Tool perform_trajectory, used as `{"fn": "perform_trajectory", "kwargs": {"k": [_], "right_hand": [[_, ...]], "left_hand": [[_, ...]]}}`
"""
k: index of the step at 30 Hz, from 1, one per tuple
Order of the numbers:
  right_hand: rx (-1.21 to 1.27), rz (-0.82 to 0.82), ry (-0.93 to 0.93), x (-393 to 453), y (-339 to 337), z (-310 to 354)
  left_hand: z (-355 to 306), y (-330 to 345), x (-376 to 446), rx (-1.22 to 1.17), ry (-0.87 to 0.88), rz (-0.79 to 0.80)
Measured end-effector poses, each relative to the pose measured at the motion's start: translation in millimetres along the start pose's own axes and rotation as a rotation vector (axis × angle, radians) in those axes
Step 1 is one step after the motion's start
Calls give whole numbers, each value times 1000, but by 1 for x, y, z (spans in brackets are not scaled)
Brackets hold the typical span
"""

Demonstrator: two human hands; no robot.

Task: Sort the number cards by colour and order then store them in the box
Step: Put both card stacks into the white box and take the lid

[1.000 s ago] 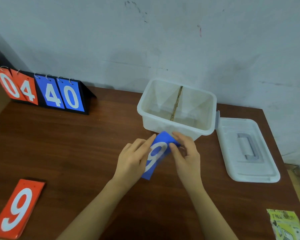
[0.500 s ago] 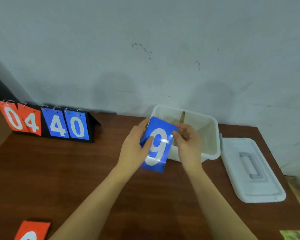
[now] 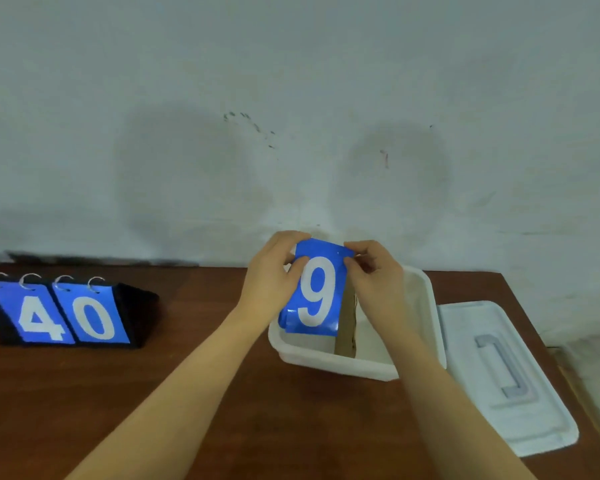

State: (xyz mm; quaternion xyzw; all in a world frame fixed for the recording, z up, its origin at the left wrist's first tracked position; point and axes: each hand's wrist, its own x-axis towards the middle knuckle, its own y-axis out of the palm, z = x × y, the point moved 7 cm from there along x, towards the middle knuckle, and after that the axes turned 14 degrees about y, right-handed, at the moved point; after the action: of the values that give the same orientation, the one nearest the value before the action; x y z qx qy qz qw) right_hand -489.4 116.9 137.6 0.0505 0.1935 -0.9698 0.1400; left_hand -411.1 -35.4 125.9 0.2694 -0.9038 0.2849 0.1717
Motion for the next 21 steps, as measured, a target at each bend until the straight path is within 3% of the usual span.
{"fn": "perform_trajectory", "kwargs": {"k": [5, 10, 15, 19, 21], "right_hand": [[-257, 60, -28, 7, 4, -25], [-628, 45, -186, 13, 11, -47], [-707, 84, -167, 17, 12, -53], [-973, 118, -178, 15, 28, -63], [-1034, 114, -198, 14, 31, -66]], "left_hand": [[23, 25, -11, 100, 57, 211], [32, 40, -27, 502, 351, 329], [33, 49, -26, 580, 381, 449], [36, 66, -29, 725, 334, 716], [38, 70, -29, 803, 298, 766]]}}
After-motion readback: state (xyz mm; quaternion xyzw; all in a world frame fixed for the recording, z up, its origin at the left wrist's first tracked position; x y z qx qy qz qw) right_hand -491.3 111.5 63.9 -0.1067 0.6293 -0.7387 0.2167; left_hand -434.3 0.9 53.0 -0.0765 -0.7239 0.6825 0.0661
